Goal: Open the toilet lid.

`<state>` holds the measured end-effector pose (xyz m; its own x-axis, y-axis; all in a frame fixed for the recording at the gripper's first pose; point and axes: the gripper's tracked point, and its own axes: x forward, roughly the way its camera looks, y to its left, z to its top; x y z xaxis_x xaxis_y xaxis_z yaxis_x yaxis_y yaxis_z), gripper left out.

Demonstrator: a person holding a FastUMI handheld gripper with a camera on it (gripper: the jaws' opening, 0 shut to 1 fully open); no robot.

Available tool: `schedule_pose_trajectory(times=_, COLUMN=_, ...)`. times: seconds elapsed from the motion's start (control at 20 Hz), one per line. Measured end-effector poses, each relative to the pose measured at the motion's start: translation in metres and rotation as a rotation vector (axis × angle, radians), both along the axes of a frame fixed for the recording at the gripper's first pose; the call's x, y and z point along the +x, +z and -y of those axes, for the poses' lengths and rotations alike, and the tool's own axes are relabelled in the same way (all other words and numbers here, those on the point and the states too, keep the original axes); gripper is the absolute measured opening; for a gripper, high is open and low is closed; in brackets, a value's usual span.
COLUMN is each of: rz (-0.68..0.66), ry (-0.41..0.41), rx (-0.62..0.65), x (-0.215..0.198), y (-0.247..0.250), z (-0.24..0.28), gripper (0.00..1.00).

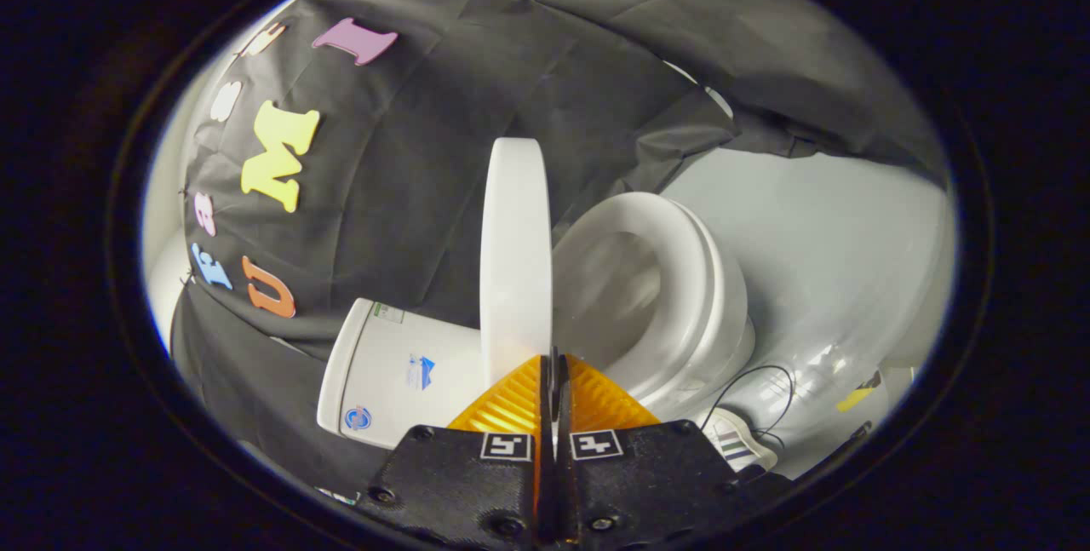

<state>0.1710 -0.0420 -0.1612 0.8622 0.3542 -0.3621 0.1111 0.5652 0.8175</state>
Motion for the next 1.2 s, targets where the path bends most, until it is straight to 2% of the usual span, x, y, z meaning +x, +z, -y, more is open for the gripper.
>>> schedule_pose_trajectory(times=1.2, rz=0.058, ry=0.035, rx=-0.231, x=-0.008, y=0.059, z=-0.038, gripper=0.04)
